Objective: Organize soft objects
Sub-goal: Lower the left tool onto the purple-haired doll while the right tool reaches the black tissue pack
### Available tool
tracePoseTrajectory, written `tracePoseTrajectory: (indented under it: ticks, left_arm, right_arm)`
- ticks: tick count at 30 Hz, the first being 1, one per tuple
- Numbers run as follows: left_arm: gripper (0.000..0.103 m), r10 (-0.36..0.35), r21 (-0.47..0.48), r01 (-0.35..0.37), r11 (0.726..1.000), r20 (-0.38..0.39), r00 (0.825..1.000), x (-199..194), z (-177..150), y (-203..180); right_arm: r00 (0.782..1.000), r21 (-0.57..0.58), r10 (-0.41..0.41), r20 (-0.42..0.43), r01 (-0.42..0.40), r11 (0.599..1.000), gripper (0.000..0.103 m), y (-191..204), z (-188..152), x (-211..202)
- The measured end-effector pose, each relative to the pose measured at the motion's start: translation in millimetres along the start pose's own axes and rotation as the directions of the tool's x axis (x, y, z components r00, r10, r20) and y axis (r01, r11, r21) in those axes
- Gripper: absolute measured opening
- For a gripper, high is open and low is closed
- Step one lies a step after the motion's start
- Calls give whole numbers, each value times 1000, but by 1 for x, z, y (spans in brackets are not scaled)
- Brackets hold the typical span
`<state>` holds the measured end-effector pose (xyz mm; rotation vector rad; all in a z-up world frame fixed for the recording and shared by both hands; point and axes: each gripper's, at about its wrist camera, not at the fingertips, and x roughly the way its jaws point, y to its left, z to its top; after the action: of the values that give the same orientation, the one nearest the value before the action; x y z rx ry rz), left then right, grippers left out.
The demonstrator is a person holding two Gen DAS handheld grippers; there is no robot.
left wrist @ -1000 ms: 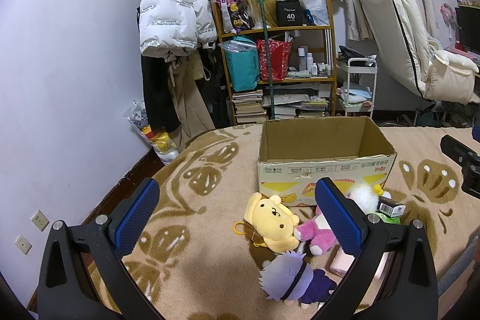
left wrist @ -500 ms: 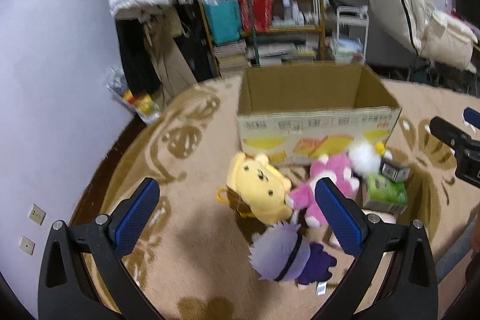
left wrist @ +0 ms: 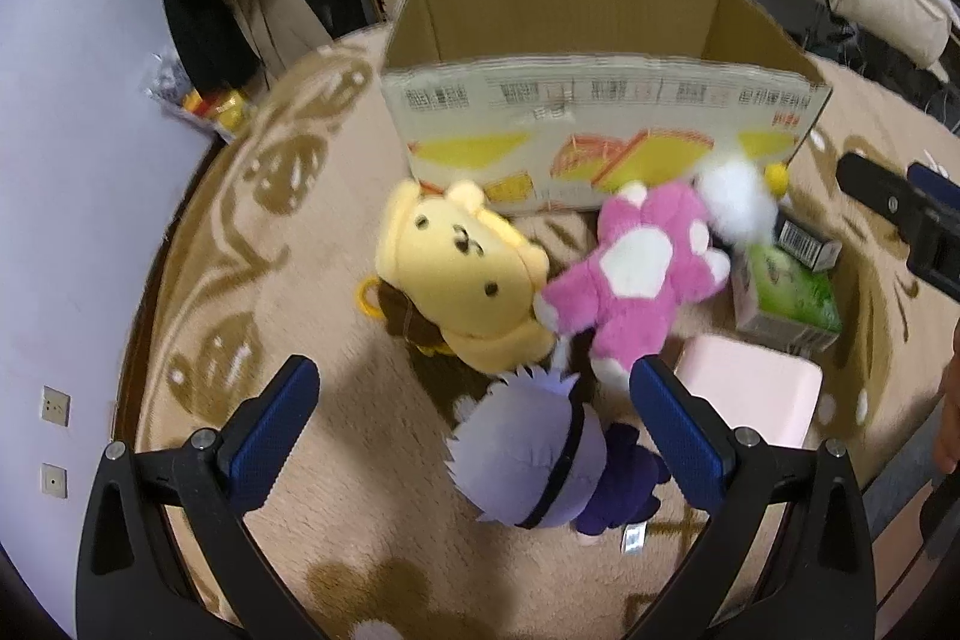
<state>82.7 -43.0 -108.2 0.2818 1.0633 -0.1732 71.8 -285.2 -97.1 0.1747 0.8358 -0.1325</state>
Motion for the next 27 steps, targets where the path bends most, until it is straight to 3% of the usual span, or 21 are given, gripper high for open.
tracePoseTrajectory:
  ticks: [10,18,27]
  left_arm:
    - [102,-12,52,18,998,-120,993,29,-1,-14]
    - [102,-62,35,73,997,-242,968,57,-5,-13]
    - [102,-75,32,89,996,-308,949,77,-9,-12]
  right_arm:
    - [996,-37,-21,-88,18,999,103,6,-3,28]
    - [989,-21,-18,-145,16,1000,101,1,-7,41]
    - [979,35,-6,-202,14,999,101,-14,-15,49]
